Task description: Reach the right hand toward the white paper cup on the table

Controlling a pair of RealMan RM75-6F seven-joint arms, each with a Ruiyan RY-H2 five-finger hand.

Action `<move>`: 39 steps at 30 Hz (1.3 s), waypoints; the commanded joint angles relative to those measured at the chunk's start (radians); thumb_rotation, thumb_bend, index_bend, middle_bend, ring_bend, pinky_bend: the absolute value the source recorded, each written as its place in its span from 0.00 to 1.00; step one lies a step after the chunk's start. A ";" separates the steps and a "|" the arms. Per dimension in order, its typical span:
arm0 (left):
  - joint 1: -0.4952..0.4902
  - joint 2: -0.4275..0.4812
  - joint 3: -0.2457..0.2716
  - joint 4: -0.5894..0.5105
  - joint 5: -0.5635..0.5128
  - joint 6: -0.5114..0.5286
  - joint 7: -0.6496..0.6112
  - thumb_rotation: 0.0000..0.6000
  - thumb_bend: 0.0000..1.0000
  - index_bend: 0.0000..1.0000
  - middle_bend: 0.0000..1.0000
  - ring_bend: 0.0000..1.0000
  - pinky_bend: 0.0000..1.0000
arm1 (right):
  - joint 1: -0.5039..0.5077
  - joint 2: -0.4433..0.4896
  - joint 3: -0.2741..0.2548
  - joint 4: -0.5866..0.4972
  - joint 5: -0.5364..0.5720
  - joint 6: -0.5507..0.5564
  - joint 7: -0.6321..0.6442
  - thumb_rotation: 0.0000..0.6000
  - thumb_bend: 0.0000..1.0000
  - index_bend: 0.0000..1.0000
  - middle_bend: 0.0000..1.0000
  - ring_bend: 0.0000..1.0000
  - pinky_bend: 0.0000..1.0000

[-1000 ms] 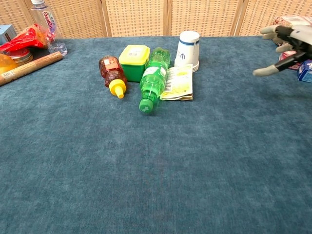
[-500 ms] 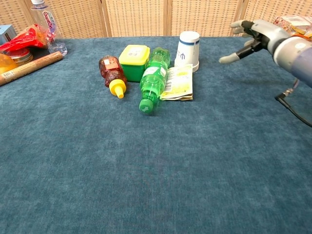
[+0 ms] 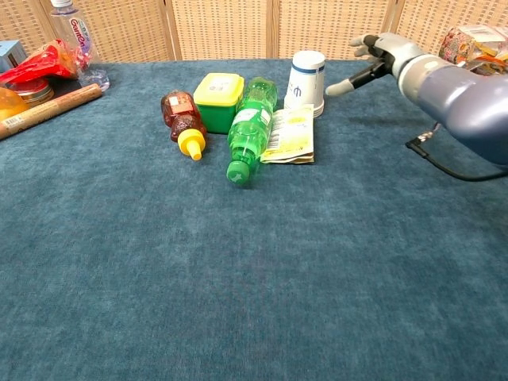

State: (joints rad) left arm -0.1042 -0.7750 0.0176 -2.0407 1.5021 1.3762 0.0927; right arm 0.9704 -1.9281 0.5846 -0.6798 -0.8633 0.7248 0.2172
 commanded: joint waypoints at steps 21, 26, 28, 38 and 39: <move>0.001 -0.006 0.001 0.004 0.002 0.005 0.009 1.00 0.00 0.00 0.00 0.00 0.00 | 0.146 -0.119 0.109 0.062 0.174 0.060 -0.143 1.00 0.00 0.47 0.57 0.28 0.23; 0.007 0.002 0.001 0.002 0.010 0.018 -0.001 1.00 0.00 0.00 0.00 0.00 0.00 | 0.109 -0.100 0.103 0.005 0.167 0.084 -0.133 1.00 0.00 0.53 0.66 0.40 0.37; 0.007 0.004 0.001 0.001 0.012 0.019 -0.006 1.00 0.00 0.00 0.00 0.00 0.00 | 0.084 -0.076 0.091 -0.047 0.142 0.111 -0.126 1.00 0.00 0.54 0.67 0.41 0.37; -0.001 0.001 0.003 -0.004 0.025 0.006 -0.009 1.00 0.00 0.00 0.00 0.00 0.00 | -0.084 0.119 0.058 -0.453 0.051 0.297 -0.148 1.00 0.00 0.55 0.67 0.41 0.37; -0.001 0.001 0.004 -0.005 0.027 0.007 -0.010 1.00 0.00 0.00 0.00 0.00 0.00 | -0.109 0.147 0.053 -0.514 0.044 0.321 -0.158 1.00 0.00 0.55 0.67 0.41 0.37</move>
State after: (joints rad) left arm -0.1053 -0.7743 0.0210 -2.0455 1.5288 1.3829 0.0829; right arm 0.9378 -1.8668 0.6543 -1.0487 -0.7847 0.9671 0.0808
